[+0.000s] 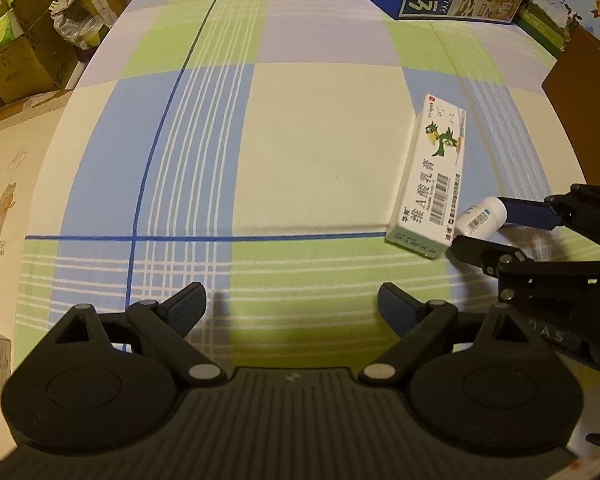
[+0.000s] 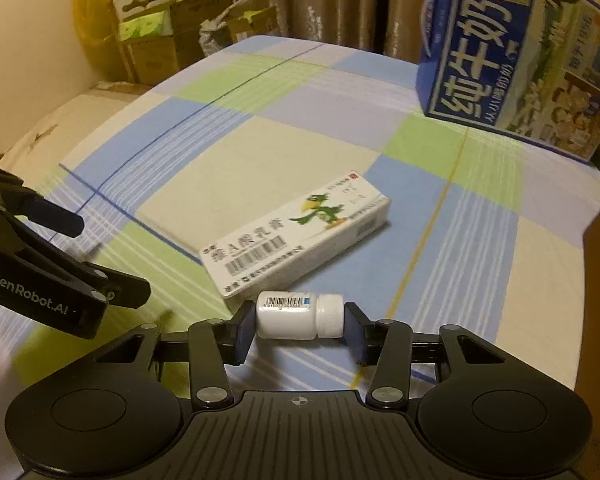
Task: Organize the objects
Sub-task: 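Grasp the white pill bottle with the right tool while the left tool grasps the white medicine box, then carry the pill bottle and medicine box over the cardboard box with both tools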
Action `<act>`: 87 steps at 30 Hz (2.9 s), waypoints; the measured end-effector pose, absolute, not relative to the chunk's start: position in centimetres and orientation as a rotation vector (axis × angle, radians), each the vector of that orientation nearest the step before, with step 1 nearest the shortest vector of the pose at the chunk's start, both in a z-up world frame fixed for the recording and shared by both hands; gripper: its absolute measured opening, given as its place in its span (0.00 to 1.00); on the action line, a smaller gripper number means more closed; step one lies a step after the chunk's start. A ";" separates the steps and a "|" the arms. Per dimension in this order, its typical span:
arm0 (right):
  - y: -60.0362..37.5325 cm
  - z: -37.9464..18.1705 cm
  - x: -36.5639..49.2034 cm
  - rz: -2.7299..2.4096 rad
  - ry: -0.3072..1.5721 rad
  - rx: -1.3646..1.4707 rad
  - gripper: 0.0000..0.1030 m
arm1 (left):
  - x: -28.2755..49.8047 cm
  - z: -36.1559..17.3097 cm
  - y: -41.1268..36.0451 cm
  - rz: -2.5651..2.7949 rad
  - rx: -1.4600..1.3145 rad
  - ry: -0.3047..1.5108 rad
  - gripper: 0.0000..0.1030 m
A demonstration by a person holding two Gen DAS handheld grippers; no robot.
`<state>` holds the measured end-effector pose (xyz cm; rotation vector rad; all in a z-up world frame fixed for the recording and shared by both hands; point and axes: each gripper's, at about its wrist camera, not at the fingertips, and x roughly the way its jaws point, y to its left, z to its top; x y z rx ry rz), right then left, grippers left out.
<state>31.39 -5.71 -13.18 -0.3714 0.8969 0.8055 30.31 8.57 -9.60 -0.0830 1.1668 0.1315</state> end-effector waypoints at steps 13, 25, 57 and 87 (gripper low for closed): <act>-11.8 -12.4 33.7 0.526 1.001 -0.151 0.43 | 33.3 -8.8 5.7 -0.037 -0.026 1.092 0.88; -14.6 -11.8 33.4 0.466 1.007 -0.102 0.43 | 38.9 -11.2 1.6 -0.106 0.075 1.097 0.62; -19.5 -11.1 23.1 0.566 1.112 -0.140 0.43 | 22.8 -10.2 -0.9 -0.153 -0.061 1.214 0.32; -25.0 -7.1 19.2 0.647 1.009 -0.062 0.42 | 20.8 -6.9 -7.3 -0.116 0.012 1.135 0.32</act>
